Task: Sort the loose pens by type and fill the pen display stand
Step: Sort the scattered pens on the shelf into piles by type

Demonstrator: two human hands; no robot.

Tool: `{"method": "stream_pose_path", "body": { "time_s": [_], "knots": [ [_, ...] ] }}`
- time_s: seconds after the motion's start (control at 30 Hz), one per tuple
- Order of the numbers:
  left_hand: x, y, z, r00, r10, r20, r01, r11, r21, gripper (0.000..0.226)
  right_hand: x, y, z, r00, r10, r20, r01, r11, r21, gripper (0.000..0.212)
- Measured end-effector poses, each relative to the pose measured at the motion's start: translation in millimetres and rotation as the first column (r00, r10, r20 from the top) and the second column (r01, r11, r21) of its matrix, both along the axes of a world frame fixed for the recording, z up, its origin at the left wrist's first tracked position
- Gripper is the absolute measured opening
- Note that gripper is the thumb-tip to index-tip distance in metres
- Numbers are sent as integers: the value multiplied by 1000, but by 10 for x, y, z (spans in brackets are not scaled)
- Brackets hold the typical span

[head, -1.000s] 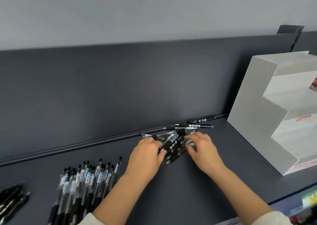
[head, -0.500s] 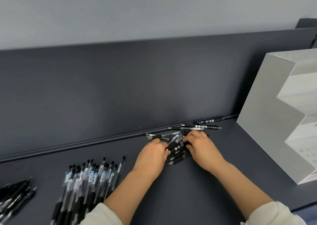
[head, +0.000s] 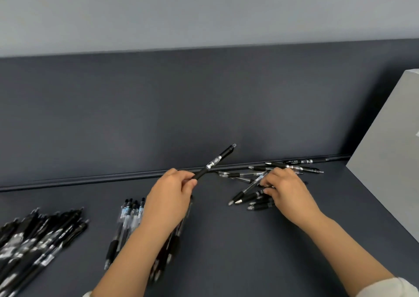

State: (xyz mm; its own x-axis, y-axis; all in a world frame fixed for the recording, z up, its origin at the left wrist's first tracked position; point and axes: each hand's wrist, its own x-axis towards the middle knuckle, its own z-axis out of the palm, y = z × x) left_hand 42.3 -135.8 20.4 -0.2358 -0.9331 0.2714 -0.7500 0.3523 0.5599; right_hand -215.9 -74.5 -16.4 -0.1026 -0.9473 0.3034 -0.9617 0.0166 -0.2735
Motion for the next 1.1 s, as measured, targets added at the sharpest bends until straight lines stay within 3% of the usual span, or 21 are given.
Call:
{"method": "stream_pose_path", "body": {
  "time_s": [0.1,0.43,0.67,0.83,1.1],
  "knots": [
    [219,26,-80,999,46,-4,-46,999,27,17,54,-49,-65,999,44,-20,-42,994,104,18],
    [458,115,-239,998,63,-9,-62,995,73,18,26,-108,-79,996,58,-74,-44,983,181,22],
    [246,143,-268,999,-27,-21,28,998,54,18,162,-9,-81,998,-31,-59,34,997,64,13],
    [165,143,-258,997,-52,-54,53,998,25,17,255,114,-43,1000,2,-6,-2,997,-71,10],
    [682,176,-174,984,86,-155,-90,996,-20,19,697,75,267,988,154,22,-145,965,-218,18]
  ]
}}
